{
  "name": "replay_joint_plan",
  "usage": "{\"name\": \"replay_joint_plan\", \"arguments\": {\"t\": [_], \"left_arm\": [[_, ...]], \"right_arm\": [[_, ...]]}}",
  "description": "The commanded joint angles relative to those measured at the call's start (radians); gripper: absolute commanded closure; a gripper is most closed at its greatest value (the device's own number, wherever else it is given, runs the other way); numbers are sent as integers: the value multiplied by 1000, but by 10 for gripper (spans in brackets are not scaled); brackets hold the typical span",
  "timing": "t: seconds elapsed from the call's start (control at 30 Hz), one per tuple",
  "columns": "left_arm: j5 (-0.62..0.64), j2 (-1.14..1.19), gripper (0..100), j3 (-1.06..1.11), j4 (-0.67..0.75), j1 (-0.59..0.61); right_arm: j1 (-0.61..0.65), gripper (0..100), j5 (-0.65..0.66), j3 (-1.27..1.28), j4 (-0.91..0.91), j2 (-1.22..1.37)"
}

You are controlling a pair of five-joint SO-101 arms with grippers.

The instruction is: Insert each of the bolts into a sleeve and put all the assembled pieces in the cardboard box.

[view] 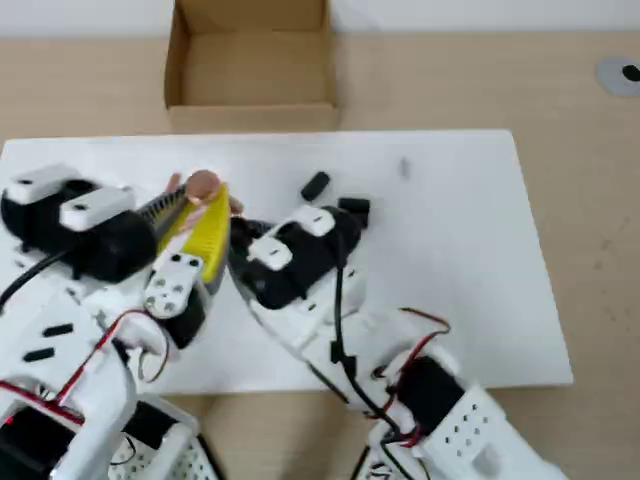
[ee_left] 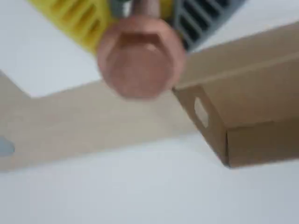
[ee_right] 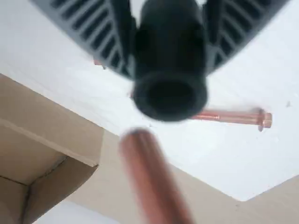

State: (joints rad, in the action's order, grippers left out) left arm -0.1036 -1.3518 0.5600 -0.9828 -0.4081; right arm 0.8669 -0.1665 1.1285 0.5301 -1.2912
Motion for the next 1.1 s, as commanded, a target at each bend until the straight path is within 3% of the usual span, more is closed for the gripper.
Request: {"name": "replay_joint_plan", "arguments": {"t": [0.0, 0.77, 1.07], "left_arm": [[-8, 12, 993, -61, 0, -5], [-2, 12, 994, -52, 0, -3], [-8, 70, 994, 0, 78, -2]], "right_arm": [[13, 988, -3, -1, -12, -16], [7, 988, -3, 25, -49, -24], [7, 988, -5, 25, -61, -24]]}}
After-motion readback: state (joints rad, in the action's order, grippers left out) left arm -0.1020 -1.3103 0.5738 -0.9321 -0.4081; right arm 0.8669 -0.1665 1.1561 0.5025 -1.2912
